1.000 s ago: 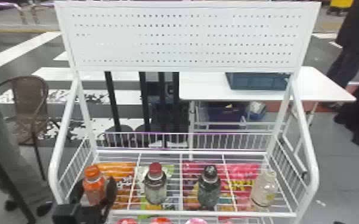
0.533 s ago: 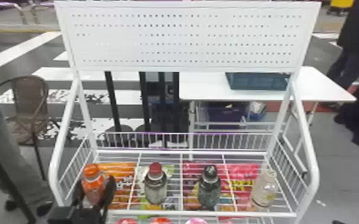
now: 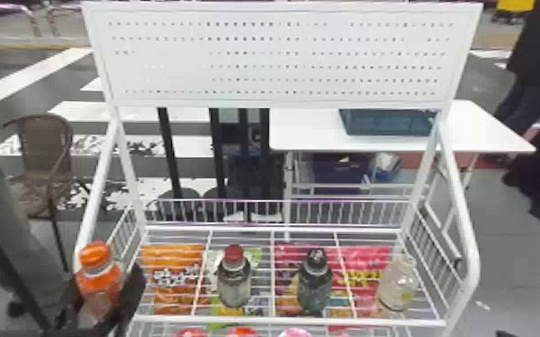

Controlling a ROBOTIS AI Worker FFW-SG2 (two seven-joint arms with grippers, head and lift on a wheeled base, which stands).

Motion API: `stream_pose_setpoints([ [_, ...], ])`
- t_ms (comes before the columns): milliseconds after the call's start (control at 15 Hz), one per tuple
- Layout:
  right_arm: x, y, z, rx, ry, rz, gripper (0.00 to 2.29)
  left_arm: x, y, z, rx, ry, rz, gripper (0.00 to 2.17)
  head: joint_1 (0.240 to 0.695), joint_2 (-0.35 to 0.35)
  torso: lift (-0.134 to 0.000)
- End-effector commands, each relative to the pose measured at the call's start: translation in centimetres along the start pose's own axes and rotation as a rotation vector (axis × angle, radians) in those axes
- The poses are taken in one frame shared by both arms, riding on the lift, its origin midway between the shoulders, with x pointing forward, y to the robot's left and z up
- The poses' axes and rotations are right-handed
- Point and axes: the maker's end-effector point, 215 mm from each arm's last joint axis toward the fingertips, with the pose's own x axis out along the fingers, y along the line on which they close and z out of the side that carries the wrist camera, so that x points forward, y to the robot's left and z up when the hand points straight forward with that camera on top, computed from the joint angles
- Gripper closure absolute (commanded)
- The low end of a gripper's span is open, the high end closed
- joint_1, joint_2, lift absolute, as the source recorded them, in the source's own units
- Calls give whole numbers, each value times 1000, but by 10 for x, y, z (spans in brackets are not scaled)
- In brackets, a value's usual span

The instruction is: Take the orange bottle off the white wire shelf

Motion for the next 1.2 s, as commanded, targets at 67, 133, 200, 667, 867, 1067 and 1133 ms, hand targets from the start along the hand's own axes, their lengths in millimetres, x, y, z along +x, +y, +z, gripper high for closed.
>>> stream_pose_setpoints([
  [67,1,1,1,4,-3,4,151,-44,6,14,-7,18,7,812,499,0,0],
  [133,1,1,1,5,-3,4,151,-51,6,15,-4,19,2,812,499,0,0],
  [200,1,2,0,8,-2,5,151,-57,6,14,-4,19,0,812,499,0,0],
  [667,-3,3,2,9,-2,7,151,-58,2,15,-13,12,-7,812,499,0,0],
  [867,-3,4,1,11,-1,9,151,-58,1,14,-16,15,-10,812,499,0,0],
  [1067,-3,5,4,7,-5,12,151,-61,0,18,-16,11,-13,812,499,0,0],
  [1133,-3,5,5,7,-8,12,151,-62,0,21,-16,7,-14,812,499,0,0],
])
